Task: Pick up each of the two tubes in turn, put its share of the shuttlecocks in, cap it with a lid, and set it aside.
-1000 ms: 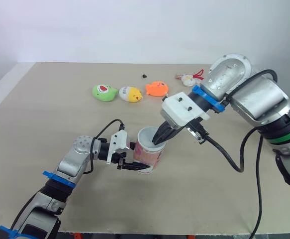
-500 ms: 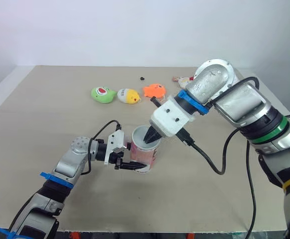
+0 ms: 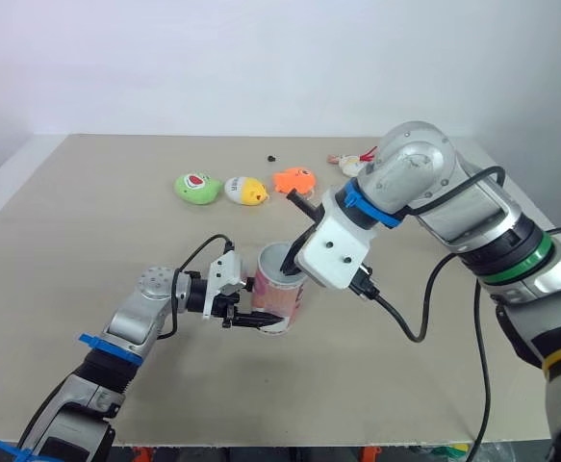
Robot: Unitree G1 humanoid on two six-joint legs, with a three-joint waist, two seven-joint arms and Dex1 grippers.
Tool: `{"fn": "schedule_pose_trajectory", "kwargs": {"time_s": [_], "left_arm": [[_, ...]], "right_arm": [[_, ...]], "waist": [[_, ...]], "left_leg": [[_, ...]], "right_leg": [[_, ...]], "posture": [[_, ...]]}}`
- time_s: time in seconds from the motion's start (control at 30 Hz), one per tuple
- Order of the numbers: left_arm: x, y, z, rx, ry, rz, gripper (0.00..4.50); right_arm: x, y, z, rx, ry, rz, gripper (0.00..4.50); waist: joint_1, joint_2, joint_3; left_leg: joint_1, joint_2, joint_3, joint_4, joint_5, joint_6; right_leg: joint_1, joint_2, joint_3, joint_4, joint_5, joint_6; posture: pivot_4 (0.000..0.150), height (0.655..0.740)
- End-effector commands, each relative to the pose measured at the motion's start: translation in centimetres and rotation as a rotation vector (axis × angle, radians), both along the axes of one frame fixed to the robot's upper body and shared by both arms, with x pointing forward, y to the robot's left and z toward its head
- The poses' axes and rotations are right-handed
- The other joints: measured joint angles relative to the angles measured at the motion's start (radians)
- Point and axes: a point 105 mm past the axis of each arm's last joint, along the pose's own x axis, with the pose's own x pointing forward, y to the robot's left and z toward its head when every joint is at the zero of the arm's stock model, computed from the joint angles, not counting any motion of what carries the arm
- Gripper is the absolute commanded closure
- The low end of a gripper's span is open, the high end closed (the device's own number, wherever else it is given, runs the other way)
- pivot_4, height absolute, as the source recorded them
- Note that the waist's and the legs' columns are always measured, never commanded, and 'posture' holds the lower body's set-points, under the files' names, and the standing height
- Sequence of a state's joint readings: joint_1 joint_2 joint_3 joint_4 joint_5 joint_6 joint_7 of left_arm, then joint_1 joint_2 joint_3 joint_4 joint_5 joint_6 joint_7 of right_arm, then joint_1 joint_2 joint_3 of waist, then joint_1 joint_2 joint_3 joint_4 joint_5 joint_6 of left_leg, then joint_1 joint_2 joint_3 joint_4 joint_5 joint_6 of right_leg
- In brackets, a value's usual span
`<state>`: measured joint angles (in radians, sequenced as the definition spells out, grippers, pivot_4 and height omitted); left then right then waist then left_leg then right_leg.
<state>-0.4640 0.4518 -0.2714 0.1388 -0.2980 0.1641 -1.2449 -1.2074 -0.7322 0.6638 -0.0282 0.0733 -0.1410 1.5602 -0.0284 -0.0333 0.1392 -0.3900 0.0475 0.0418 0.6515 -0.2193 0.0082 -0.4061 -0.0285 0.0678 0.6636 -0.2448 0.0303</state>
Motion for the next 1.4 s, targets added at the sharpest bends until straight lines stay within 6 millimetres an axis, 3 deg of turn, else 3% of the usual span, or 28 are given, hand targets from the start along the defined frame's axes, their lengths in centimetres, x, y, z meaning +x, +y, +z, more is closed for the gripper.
{"fn": "schedule_pose_trajectory", "kwargs": {"time_s": [0.03,0.2,0.33,0.5,0.7,0.8,0.87,0.93,0.97,1.2,1.23,1.4], "left_arm": [[0.2,0.1,0.8,-0.02,-0.028,0.002,1.75],[0.2,0.0,0.5,-0.024,-0.032,-0.003,1.75],[0.2,-0.1,1.0,-0.063,-0.045,-0.011,1.75],[0.2,-0.1,1.3,-0.077,-0.069,-0.017,1.75],[-0.2,0.3,1.3,-0.024,-0.093,-0.062,1.75],[0.1,0.6,1.2,0.011,-0.1,-0.061,1.75],[0.4,0.7,1.4,0.016,-0.101,-0.055,1.0],[0.4,0.7,1.5,0.028,-0.11,-0.07,0.14],[0.5,0.8,1.6,0.027,-0.116,-0.075,0.0],[0.3,1.0,2.5,0.014,-0.115,-0.084,0.0],[0.6,1.1,2.7,0.01,-0.155,-0.066,0.0],[-0.9,3.2,3.6,0.044,-0.111,-0.091,0.0]], "right_arm": [[0.0,-1.2,-5.1,-0.143,0.185,-0.084,4.44],[-0.3,0.0,0.5,0.138,0.505,-0.237,4.44],[0.0,-1.4,2.7,0.251,0.581,-0.311,4.44],[0.1,-3.9,4.7,0.453,0.665,-0.425,4.44],[0.1,-8.0,6.0,0.728,0.661,-0.607,4.44],[0.3,-9.7,5.0,0.805,0.62,-0.72,4.44],[0.3,-10.5,3.7,0.819,0.599,-0.791,4.5],[0.3,-11.2,1.9,0.831,0.603,-0.87,3.84],[0.2,-11.4,1.2,0.839,0.614,-0.898,3.44],[0.0,-12.0,-1.6,0.905,0.681,-1.009,0.27],[-0.1,-12.1,-2.0,0.9,0.691,-1.018,0.05],[-0.5,-11.8,-3.7,0.878,0.749,-1.042,0.05]], "waist": [[0.0,0.0,-0.002],[0.005,0.004,0.001],[0.01,0.007,0.004],[0.018,0.009,0.006],[0.025,0.011,0.014],[0.026,0.011,0.014],[0.027,0.011,0.014],[0.026,0.01,0.015],[0.024,0.011,0.015],[0.024,0.01,0.017],[0.024,0.01,0.017],[0.019,0.009,0.018]], "left_leg": [[0.0,0.0,0.0,0.0,0.0,0.0],[-0.002,0.002,0.002,-0.002,0.0,-0.001],[-0.019,0.001,0.004,-0.003,0.0,0.0],[-0.041,-0.003,-0.001,0.002,-0.001,0.002],[-0.045,-0.003,-0.002,0.003,-0.002,0.003],[-0.044,0.0,-0.004,0.002,-0.002,0.003],[-0.043,0.001,-0.005,0.002,-0.002,0.003],[-0.042,0.002,-0.005,0.002,-0.002,0.003],[-0.041,0.002,-0.005,0.002,-0.002,0.003],[-0.041,0.003,-0.004,0.004,-0.002,0.003],[-0.041,0.003,-0.004,0.004,-0.002,0.003],[-0.041,0.004,-0.004,0.003,-0.002,0.003]], "right_leg": [[0.0,-0.004,-0.003,0.0,0.0,0.0],[-0.004,-0.021,-0.027,0.0,0.003,-0.005],[-0.016,-0.021,-0.034,0.0,0.006,-0.009],[-0.03,-0.017,-0.038,0.0,0.006,0.002],[-0.032,-0.011,-0.039,-0.003,0.006,0.002],[-0.031,-0.006,-0.039,-0.003,0.006,0.0],[-0.029,-0.005,-0.04,-0.003,0.005,-0.001],[-0.029,-0.004,-0.04,-0.002,0.005,-0.001],[-0.029,-0.003,-0.04,-0.002,0.005,0.0],[-0.029,-0.002,-0.038,-0.001,0.005,0.002],[-0.029,-0.002,-0.038,-0.001,0.005,0.002],[-0.03,0.0,-0.037,-0.001,0.006,0.002]], "posture": [[0.15,0.74],[0.15,0.74],[0.15,0.74],[0.15,0.74],[0.15,0.74],[0.15,0.74],[0.15,0.74],[0.15,0.74],[0.15,0.74],[0.15,0.74],[0.15,0.74],[0.15,0.74]]}}
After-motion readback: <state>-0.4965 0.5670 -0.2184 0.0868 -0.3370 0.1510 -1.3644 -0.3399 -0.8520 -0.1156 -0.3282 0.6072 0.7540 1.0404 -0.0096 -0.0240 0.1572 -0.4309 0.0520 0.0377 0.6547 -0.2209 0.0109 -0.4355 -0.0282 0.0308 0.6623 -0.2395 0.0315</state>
